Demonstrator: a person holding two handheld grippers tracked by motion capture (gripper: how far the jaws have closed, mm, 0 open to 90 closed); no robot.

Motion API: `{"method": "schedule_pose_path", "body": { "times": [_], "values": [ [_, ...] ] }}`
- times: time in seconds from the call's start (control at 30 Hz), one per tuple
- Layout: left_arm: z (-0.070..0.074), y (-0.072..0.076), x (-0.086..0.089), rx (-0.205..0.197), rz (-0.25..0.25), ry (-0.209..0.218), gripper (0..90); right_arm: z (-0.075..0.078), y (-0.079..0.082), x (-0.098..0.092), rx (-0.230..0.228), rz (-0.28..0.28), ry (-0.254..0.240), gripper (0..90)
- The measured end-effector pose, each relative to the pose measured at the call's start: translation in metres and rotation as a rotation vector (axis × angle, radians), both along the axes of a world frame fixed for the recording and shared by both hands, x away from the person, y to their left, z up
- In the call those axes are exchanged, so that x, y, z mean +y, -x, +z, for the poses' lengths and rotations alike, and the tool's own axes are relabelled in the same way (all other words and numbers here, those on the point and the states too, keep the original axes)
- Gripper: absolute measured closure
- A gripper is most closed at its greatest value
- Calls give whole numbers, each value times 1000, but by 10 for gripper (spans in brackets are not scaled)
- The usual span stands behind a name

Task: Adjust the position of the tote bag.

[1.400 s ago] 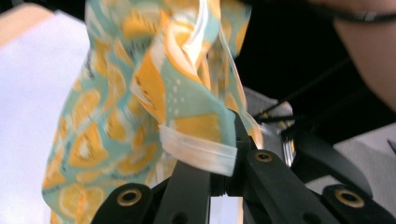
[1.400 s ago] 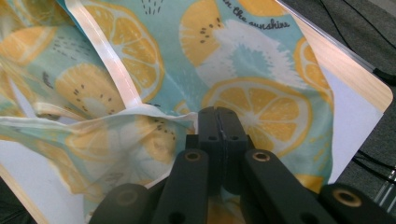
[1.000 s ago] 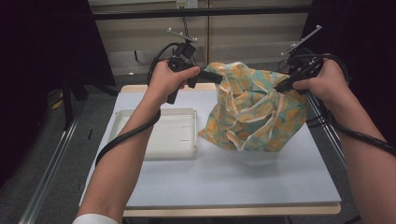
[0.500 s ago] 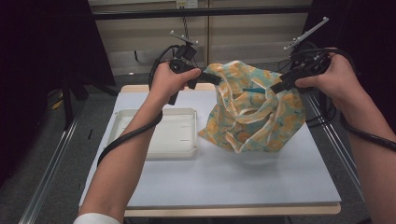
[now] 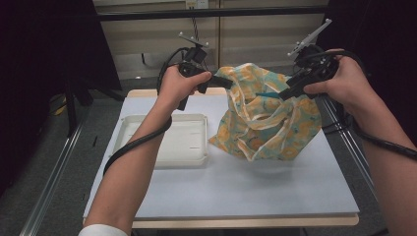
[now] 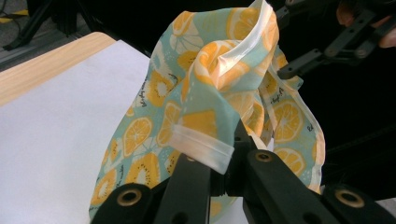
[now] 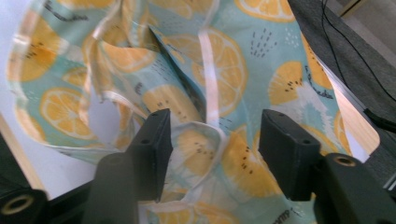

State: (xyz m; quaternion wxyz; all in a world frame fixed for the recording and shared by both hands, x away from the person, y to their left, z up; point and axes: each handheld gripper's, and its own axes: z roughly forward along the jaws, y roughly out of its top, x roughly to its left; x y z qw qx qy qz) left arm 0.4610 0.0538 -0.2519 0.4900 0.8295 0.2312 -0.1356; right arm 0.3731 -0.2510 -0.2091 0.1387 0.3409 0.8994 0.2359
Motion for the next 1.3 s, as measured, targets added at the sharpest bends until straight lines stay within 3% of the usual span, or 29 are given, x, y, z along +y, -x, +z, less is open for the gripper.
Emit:
{"method": "schedule_pose_path", "body": {
  "times": [0.1,0.2,0.27,0.37,0.6,0.77,1.0,1.03,1.1,1.13,1.2,1.27,1.3],
  "values": [
    [0,-2,1,-2,9,3,900,-5,-2,-1,20,1,4,564],
    [-1,-3,1,6,14,22,899,-8,-3,-3,33,-8,9,719],
    [-1,-4,2,-3,5,11,899,-7,-4,-4,42,-31,-17,813],
    [-1,-7,5,4,12,19,899,-4,-4,-9,51,-63,-50,879],
    [-5,-15,11,11,38,20,894,1,-7,-27,31,-160,-100,900],
    [-9,-19,14,18,57,23,891,-1,-11,-40,-9,-241,-157,900],
    [-23,-26,20,35,98,-11,894,-13,-18,-52,-5,-296,-126,900],
    [-27,-27,21,30,100,-29,894,-16,-19,-53,1,-293,-120,900],
    [-33,-27,20,41,104,-26,892,-21,-20,-54,16,-296,-111,900],
    [-34,-27,21,34,105,-48,890,-24,-20,-53,26,-296,-105,900],
    [-39,-26,20,39,90,-45,885,-28,-20,-51,34,-285,-97,900],
    [-41,-24,19,42,80,-58,853,-32,-21,-47,47,-273,-85,900],
    [-41,-22,19,24,76,-85,821,-33,-21,-46,48,-264,-78,900]
  ]
}}
